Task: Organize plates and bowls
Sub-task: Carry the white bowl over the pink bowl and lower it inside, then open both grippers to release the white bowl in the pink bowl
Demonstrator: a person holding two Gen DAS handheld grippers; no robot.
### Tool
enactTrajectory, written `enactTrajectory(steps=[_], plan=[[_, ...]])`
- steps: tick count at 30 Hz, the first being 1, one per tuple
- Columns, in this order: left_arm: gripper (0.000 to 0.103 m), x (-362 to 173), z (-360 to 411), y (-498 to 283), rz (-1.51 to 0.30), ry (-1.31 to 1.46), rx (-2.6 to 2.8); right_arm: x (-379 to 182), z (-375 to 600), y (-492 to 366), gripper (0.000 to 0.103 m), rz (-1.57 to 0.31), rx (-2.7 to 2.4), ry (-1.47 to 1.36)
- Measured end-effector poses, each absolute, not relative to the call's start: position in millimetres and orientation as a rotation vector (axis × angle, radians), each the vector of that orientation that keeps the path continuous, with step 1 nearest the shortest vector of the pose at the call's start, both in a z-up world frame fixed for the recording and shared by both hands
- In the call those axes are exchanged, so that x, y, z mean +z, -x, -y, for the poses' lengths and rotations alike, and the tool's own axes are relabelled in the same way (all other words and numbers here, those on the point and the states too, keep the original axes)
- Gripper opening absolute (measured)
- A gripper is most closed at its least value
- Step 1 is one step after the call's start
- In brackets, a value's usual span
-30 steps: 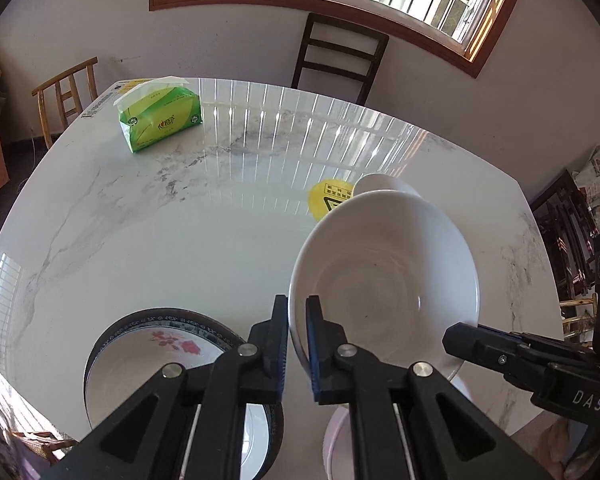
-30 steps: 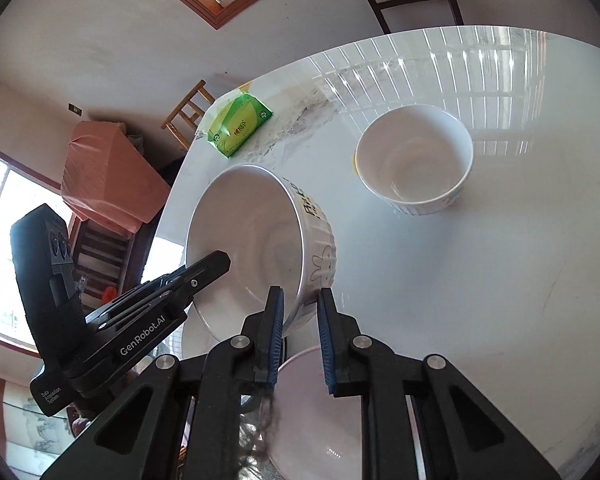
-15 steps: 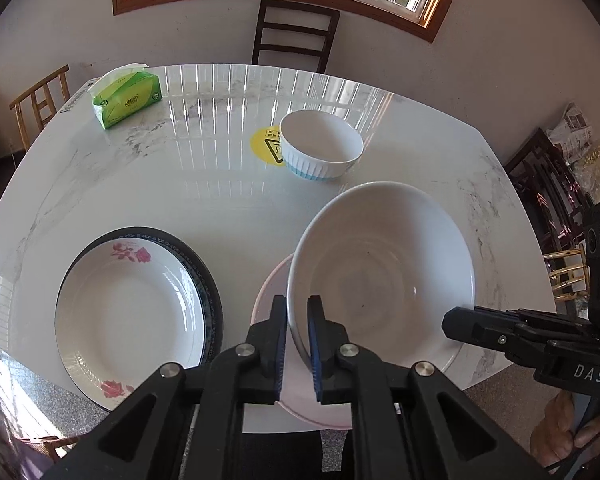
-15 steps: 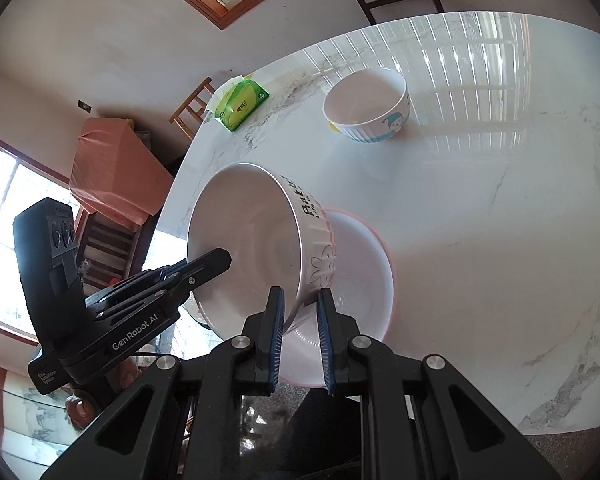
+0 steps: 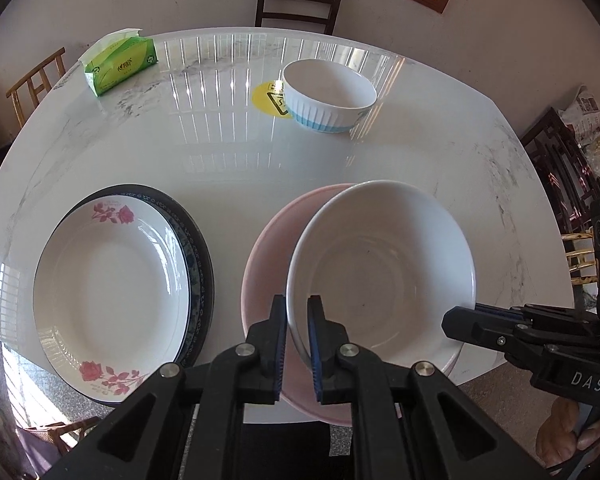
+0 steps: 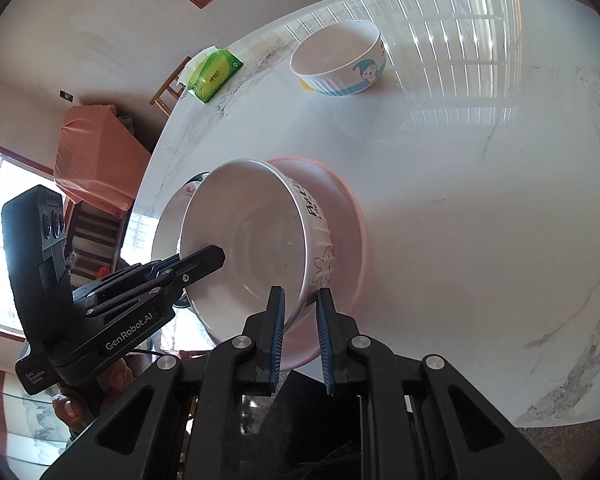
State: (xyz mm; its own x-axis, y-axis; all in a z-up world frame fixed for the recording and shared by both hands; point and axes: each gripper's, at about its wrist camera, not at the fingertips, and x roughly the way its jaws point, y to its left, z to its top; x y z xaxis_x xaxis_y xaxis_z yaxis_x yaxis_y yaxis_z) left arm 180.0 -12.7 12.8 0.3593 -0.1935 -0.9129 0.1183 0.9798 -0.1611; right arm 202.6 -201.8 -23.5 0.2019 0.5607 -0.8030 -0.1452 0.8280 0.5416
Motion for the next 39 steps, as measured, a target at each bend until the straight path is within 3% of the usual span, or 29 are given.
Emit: enactTrajectory(steps=[39], plan=[[0.017, 8.4, 9.9, -179.8, -1.188, 0.027, -0.219, -21.3, 203.5, -204.2, 0.019, -1.277, 0.482, -0.355]])
